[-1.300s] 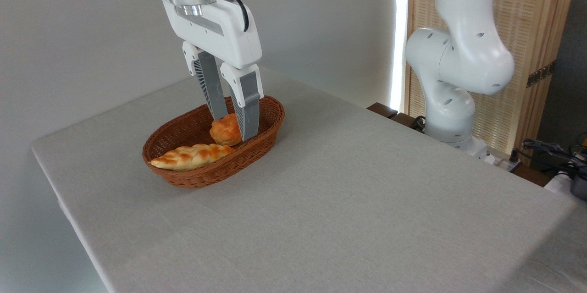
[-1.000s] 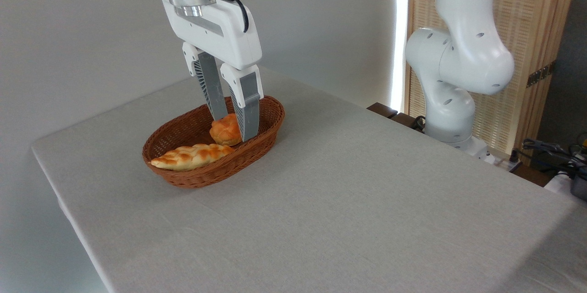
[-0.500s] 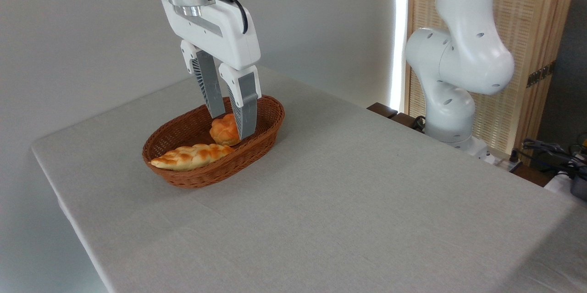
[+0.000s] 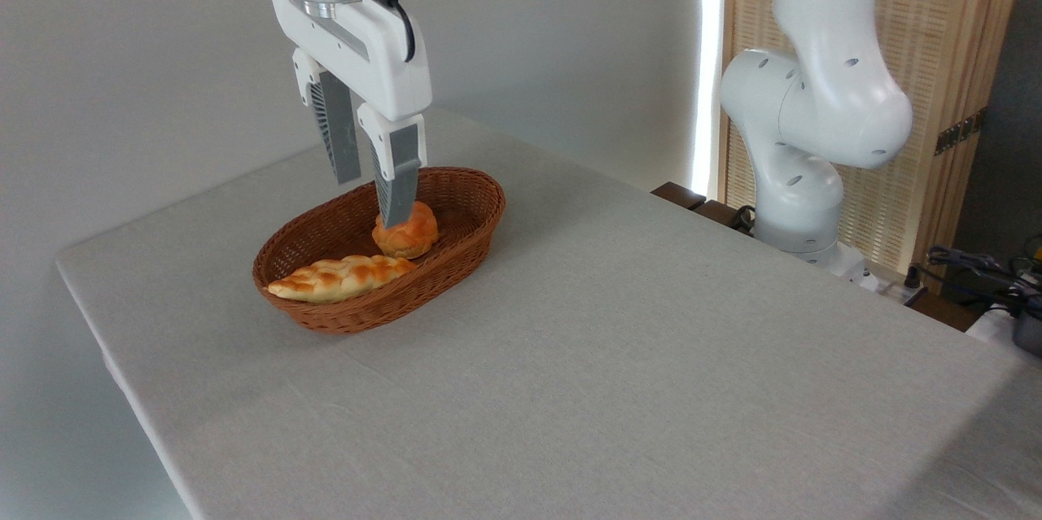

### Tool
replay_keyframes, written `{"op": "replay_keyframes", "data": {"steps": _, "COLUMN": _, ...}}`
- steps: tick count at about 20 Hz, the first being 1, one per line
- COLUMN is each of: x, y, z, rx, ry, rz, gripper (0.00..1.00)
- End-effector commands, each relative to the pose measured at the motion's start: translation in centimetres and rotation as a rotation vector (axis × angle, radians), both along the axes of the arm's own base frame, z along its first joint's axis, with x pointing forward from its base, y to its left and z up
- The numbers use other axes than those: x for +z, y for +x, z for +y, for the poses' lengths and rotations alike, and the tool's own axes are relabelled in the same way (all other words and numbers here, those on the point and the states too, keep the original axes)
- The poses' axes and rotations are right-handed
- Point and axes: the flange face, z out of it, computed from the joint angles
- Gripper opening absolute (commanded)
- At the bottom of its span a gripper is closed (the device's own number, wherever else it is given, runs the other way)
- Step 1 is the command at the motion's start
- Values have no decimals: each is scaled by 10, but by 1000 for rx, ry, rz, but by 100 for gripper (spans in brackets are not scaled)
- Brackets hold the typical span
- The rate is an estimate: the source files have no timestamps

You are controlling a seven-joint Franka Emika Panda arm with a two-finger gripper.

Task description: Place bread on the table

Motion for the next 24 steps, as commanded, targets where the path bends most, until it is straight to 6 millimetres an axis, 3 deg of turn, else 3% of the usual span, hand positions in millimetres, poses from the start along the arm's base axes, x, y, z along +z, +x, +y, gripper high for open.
{"op": "replay_keyframes", "data": {"steps": 1, "x": -15, "y": 0, "z": -24, "rx": -4, "ry": -87, "rz": -23, "gripper": 100}}
{"op": "replay_keyframes", "data": {"steps": 4, "x": -33, "y": 1, "z": -50, "rx": -26, "ry": -96, "rz": -70, "gripper": 100}}
{"op": "replay_keyframes", "data": {"steps": 8, "x": -77, "y": -9, "z": -98, "rx": -79, "ry": -94, "rz": -79, "gripper": 100}}
{"op": "replay_keyframes", "data": {"steps": 11, "x": -106, "y": -18, "z": -124, "rx": -92, "ry": -91, "rz": -74, "gripper": 100}}
{"op": "replay_keyframes", "data": {"steps": 18, "x": -122, "y": -15, "z": -132, "rx": -122, "ry": -61, "rz": -123, "gripper": 100}}
{"op": "replay_keyframes", "data": {"steps": 24, "x": -145, "y": -16, "z": -152, "rx": -219, "ry": 44, "rz": -157, "gripper": 100}}
